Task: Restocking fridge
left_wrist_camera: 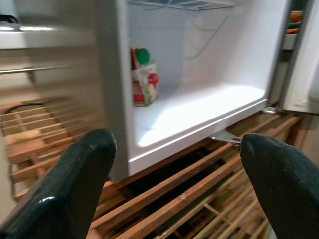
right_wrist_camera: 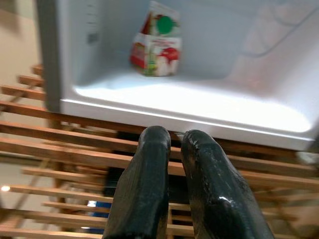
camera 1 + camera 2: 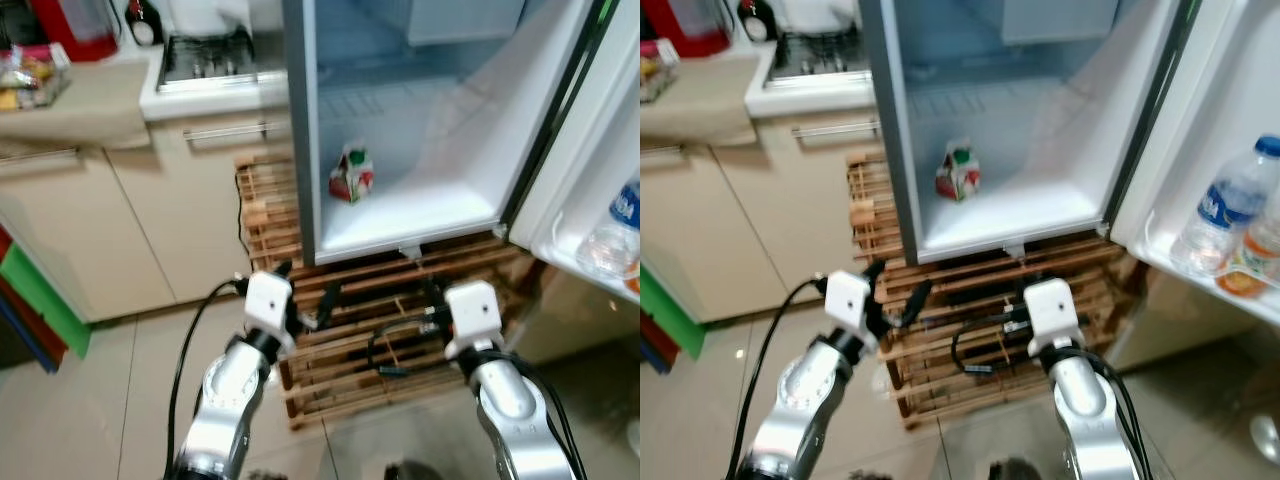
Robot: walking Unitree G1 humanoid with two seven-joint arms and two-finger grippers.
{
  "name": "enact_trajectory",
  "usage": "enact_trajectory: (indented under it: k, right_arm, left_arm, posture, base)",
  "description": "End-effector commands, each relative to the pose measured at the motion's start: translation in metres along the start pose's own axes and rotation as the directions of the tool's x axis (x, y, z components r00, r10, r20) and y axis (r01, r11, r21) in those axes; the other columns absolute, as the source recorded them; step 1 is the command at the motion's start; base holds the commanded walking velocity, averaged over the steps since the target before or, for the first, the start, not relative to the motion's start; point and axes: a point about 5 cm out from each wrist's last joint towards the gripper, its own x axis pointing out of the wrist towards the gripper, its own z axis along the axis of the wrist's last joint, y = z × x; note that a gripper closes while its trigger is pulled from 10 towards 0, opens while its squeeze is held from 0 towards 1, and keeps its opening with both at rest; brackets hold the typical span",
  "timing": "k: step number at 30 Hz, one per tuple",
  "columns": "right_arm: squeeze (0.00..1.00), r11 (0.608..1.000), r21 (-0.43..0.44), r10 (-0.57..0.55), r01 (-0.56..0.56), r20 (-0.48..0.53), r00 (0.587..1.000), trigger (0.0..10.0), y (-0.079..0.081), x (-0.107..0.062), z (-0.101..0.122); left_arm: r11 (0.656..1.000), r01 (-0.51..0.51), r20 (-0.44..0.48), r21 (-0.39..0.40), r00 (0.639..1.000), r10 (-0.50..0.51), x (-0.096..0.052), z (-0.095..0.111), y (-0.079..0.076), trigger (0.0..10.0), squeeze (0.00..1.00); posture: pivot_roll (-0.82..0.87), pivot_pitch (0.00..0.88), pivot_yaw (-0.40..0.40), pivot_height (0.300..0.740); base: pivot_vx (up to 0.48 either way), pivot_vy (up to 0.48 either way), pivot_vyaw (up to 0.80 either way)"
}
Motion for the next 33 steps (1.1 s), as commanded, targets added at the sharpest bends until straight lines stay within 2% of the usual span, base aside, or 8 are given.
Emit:
enact_trajectory:
  k: [1,8,12,19,28,33]
  right_arm:
    - [0.0,1.0,0.003,-0.003,0.003,-0.013,1.0,10.0,-0.001,0.003,-0.003]
    - [0.0,1.0,0.0,-0.004,0.004,-0.019,1.0,10.0,0.002,0.009,-0.005]
    - [0.0,1.0,0.008,0.0,0.0,-0.019,1.0,10.0,0.003,0.011,-0.005]
    - [0.0,1.0,-0.02,-0.013,0.013,0.014,1.0,10.0,0.005,0.015,-0.002]
    - [0.0,0.999,-0.033,-0.022,0.023,0.027,0.999,10.0,0.003,0.014,-0.001]
    - [0.0,0.998,-0.055,-0.035,0.037,0.044,0.998,10.0,0.002,0.014,0.0]
  left_arm:
    - [0.999,-0.033,-0.015,0.016,0.999,0.033,0.002,0.003,0.005,10.0,0.0]
    - [0.999,-0.039,-0.056,0.038,0.998,0.041,0.006,0.005,0.007,10.0,0.0]
    - [0.998,-0.031,-0.048,0.055,0.998,0.034,0.01,0.008,0.007,10.0,0.0]
    - [0.996,0.026,-0.007,0.09,1.0,-0.026,0.033,0.02,-0.002,10.0,0.0]
    - [0.996,0.039,0.024,0.079,0.999,-0.041,0.037,0.028,-0.003,10.0,0.0]
    - [0.984,0.134,0.067,0.116,0.988,-0.143,0.041,0.037,-0.015,10.0,0.0]
  posture:
    - [-0.15,0.0,0.044,0.657]
    - [-0.15,0.0,0.046,0.632]
    - [-0.15,0.0,0.048,0.618]
    - [-0.16,0.0,0.058,0.608]
    - [-0.17,0.0,0.063,0.608]
    - [-0.17,0.0,0.07,0.608]
  base:
    - [0.0,0.0,0.0]
    - [0.0,0.0,0.0]
    - [0.0,0.0,0.0]
    - [0.438,0.0,0.0]
    - [0.463,0.0,0.0]
    - [0.467,0.0,-0.14]
